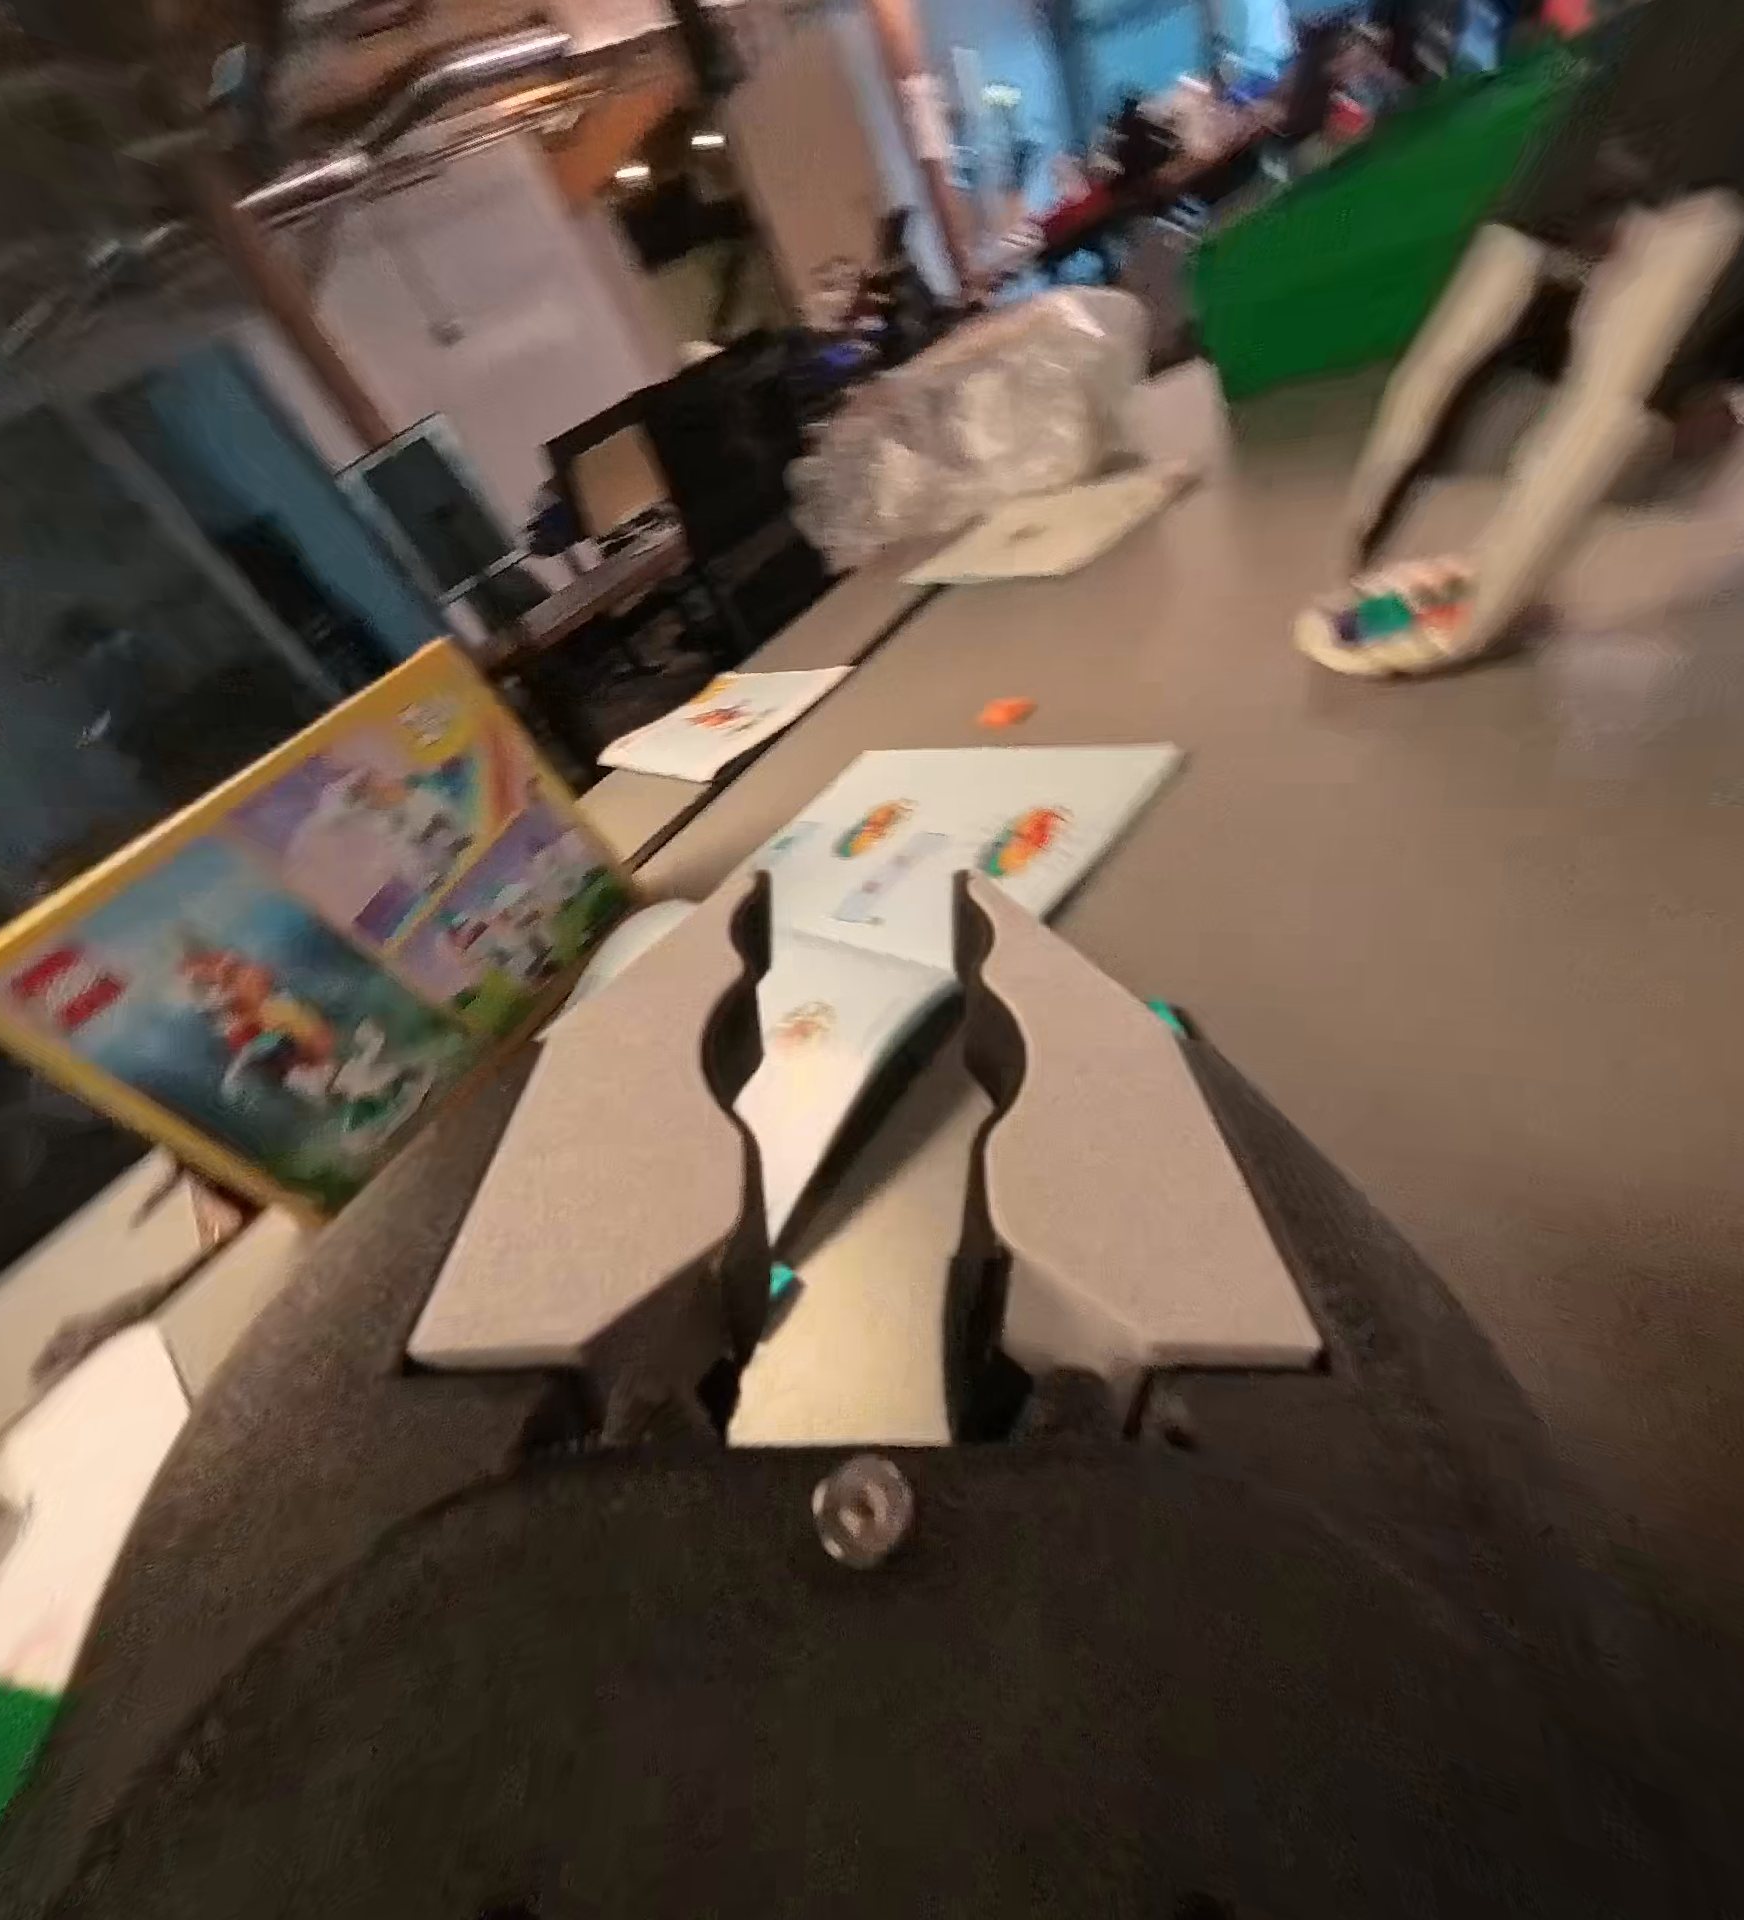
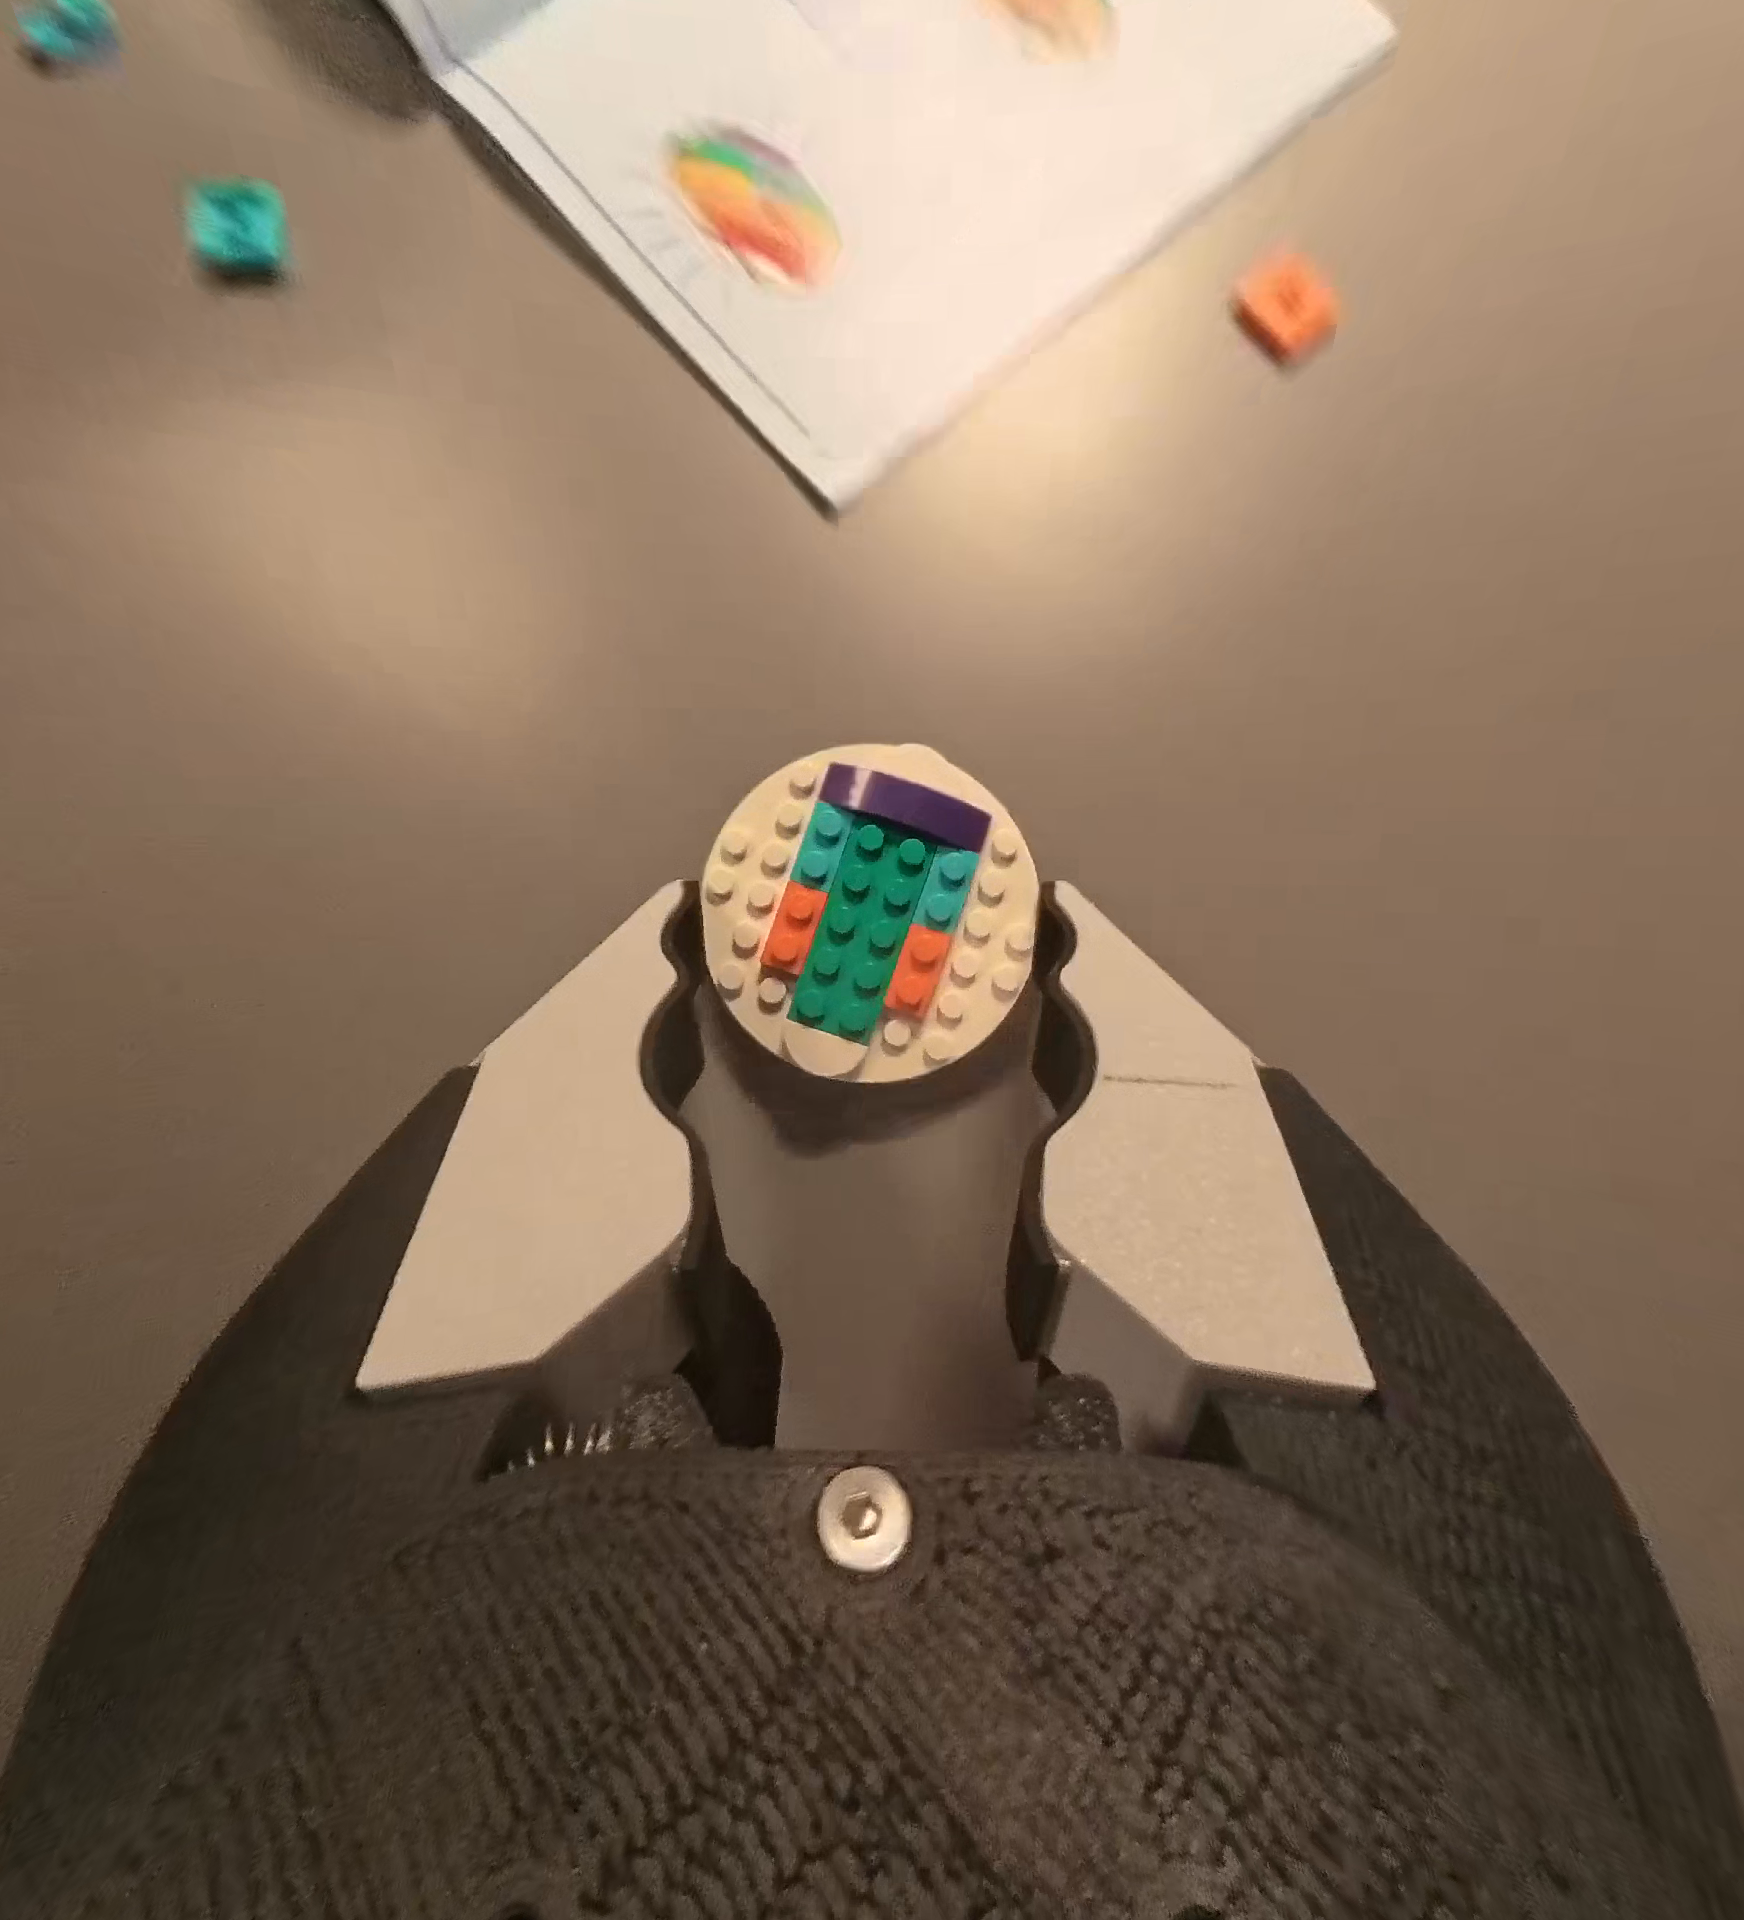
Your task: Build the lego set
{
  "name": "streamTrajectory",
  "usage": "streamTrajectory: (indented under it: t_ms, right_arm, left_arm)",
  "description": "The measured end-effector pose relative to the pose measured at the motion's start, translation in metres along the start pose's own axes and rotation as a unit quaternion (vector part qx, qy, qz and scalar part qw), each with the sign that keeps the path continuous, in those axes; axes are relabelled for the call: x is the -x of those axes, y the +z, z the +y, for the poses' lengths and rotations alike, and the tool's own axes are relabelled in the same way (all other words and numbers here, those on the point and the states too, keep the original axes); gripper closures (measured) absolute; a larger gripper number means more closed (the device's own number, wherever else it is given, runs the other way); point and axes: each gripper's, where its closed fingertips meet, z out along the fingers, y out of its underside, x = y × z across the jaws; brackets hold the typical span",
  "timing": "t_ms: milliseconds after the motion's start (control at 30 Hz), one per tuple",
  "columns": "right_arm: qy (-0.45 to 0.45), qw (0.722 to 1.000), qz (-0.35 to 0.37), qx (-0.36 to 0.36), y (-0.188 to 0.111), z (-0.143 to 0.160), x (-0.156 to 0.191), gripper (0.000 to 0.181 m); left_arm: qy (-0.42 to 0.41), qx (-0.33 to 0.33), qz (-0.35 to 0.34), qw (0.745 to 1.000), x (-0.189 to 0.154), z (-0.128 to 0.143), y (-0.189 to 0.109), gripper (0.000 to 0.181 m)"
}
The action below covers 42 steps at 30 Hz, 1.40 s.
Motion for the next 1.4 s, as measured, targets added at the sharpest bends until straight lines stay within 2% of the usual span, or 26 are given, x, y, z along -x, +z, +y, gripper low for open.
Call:
streamTrajectory:
  t_ms: [33,133,233,267,333,533,600,800,933,1000,1100,1233,1400]
  right_arm:
    - [-0.015,1.0,-0.01,-0.016,0.001,-0.013,0.012,0.118]
    - [-0.067,0.996,-0.043,-0.049,0.006,-0.053,0.055,0.118]
    - [-0.114,0.989,-0.073,-0.063,0.011,-0.086,0.094,0.118]
    - [-0.125,0.986,-0.084,-0.07,0.012,-0.096,0.105,0.118]
    - [-0.132,0.983,-0.105,-0.079,0.013,-0.112,0.124,0.118]
    - [-0.088,0.982,-0.143,-0.08,0.01,-0.13,0.145,0.118]
    - [-0.086,0.984,-0.137,-0.078,0.009,-0.129,0.144,0.118]
    - [-0.097,0.986,-0.119,-0.065,0.009,-0.124,0.146,0.118]
    - [-0.076,0.986,-0.129,-0.071,0.007,-0.125,0.148,0.118]
    - [-0.078,0.987,-0.122,-0.066,0.007,-0.123,0.147,0.118]
    - [-0.098,0.987,-0.106,-0.066,0.009,-0.122,0.145,0.118]
    - [-0.13,0.98,-0.123,-0.085,0.004,-0.122,0.15,0.114]
    - [-0.174,0.969,-0.107,-0.137,0.008,-0.121,0.122,0.116]
  left_arm:
    - [0.045,0.006,0.029,0.999,-0.015,0.001,-0.002,0.139]
    - [0.224,0.023,0.049,0.973,-0.046,0.002,-0.007,0.126]
    - [0.415,0.017,0.012,0.91,-0.064,-0.001,-0.009,0.123]
    - [0.453,0.009,-0.005,0.891,-0.067,-0.005,-0.009,0.127]
    - [0.491,0.002,-0.029,0.871,-0.068,-0.01,-0.009,0.129]
    - [0.54,-0.017,-0.082,0.838,-0.061,-0.022,-0.013,0.152]
    - [0.54,-0.037,-0.083,0.837,-0.067,-0.03,-0.016,0.155]
    - [0.55,-0.04,-0.067,0.831,-0.077,-0.028,-0.016,0.168]
    - [0.548,-0.037,-0.079,0.832,-0.076,-0.031,-0.016,0.164]
    - [0.557,-0.033,-0.085,0.826,-0.076,-0.031,-0.016,0.169]
    - [0.557,-0.001,-0.074,0.827,-0.077,-0.025,-0.014,0.177]
    - [0.549,0.015,-0.056,0.833,-0.081,-0.023,-0.025,0.177]
    - [0.549,0.028,-0.045,0.834,-0.067,-0.001,-0.043,0.177]
